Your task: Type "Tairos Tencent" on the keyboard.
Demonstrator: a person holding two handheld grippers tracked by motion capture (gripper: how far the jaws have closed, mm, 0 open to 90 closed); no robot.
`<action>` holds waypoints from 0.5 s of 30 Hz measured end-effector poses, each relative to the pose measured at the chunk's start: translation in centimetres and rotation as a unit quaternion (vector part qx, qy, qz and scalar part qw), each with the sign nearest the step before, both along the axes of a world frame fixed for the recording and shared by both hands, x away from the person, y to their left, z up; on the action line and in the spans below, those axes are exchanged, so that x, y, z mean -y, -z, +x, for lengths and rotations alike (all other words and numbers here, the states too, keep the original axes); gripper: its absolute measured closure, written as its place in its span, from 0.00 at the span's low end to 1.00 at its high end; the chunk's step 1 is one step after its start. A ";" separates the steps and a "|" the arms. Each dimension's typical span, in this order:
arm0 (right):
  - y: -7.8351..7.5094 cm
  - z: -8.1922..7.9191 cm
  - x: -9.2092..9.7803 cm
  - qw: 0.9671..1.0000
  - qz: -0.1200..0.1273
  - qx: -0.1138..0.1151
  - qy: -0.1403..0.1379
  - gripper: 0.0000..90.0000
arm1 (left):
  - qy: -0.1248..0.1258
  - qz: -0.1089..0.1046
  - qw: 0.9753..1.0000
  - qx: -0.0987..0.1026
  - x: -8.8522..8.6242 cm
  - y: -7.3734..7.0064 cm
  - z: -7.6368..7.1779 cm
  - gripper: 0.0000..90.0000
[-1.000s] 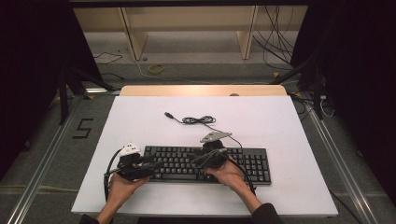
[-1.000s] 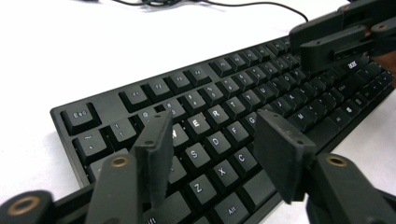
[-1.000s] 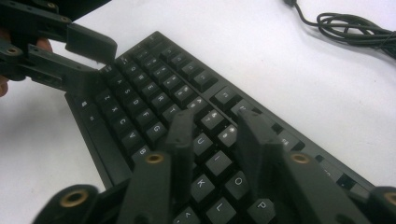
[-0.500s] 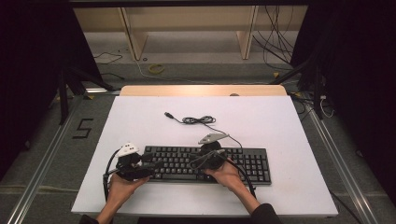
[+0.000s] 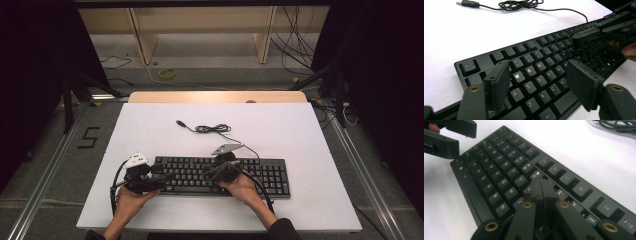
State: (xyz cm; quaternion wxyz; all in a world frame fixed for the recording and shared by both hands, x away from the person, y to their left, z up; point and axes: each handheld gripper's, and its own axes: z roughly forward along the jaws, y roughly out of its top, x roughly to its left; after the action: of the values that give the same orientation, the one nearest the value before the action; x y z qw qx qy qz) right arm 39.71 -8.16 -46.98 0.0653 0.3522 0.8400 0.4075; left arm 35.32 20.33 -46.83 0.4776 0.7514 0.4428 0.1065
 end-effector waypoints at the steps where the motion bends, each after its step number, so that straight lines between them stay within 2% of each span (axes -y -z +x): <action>1: 0.1 0.0 0.0 1.000 -0.002 -0.001 0.001 1.00 | 0.001 0.001 1.000 0.000 0.0 0.0 0.0 0.39; 13: 0.7 0.2 -0.2 1.000 -0.013 -0.007 0.003 1.00 | 0.004 -0.003 1.000 0.002 0.1 0.0 -0.1 0.38; 15: 1.0 0.1 -0.3 1.000 -0.021 -0.005 0.001 1.00 | 0.004 -0.003 1.000 0.002 0.1 0.0 -0.1 0.38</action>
State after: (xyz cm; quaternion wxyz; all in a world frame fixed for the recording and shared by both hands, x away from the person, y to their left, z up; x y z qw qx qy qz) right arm 39.83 -7.88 -47.94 0.0691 0.3540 0.8480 0.3882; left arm 35.25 20.25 -46.81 0.4807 0.7516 0.4393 0.1050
